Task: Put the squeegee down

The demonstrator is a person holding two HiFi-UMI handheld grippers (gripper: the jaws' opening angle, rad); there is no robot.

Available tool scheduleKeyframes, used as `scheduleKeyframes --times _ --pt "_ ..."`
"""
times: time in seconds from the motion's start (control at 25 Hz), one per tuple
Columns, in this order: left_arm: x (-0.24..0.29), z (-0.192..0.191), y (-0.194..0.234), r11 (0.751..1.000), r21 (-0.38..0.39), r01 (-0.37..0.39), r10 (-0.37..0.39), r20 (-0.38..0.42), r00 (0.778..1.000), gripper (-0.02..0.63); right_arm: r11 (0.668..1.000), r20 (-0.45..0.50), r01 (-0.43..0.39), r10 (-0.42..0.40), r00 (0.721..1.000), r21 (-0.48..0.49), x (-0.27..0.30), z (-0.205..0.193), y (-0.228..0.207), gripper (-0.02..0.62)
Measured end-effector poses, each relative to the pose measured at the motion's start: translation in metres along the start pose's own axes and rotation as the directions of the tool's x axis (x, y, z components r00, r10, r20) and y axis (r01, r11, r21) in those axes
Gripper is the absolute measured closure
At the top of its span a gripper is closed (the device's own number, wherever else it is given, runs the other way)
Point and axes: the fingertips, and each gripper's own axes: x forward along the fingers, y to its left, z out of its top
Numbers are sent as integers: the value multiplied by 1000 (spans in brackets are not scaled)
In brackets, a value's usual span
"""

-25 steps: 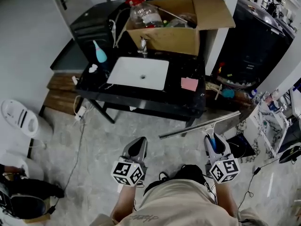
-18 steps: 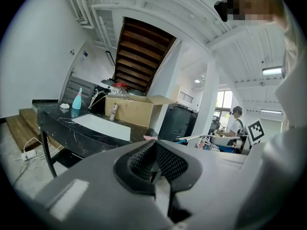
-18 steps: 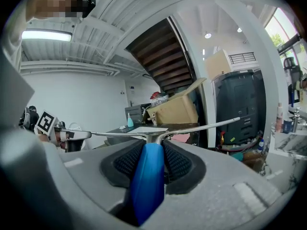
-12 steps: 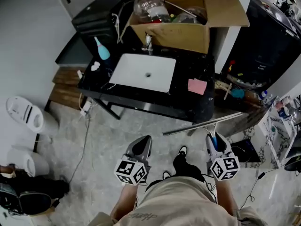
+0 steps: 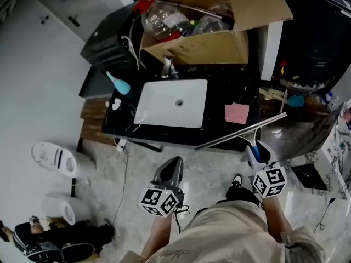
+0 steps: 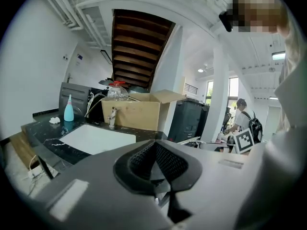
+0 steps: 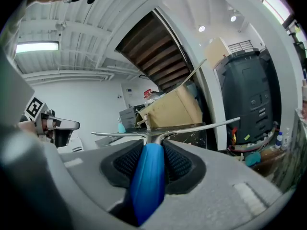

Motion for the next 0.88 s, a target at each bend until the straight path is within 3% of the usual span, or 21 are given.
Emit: scheduleKeyframes --times 0.2,0.4,0.56,0.88 --pt "40 6 -9 999 -25 24 -24 -1 1000 592 999 -40 -31 31 999 9 22 -12 -25 463" --pt "60 3 -6 999 -35 26 -27 -37 999 591 998 -83 -11 15 996 55 24 -22 -40 463" --pt "81 14 5 999 -22 38 -38 -35 999 591 999 -97 10 -6 995 38 37 -20 -53 463" --pt "135 14 27 988 -40 151 -153 -65 986 592 995 -123 90 -85 989 35 66 -9 -61 463"
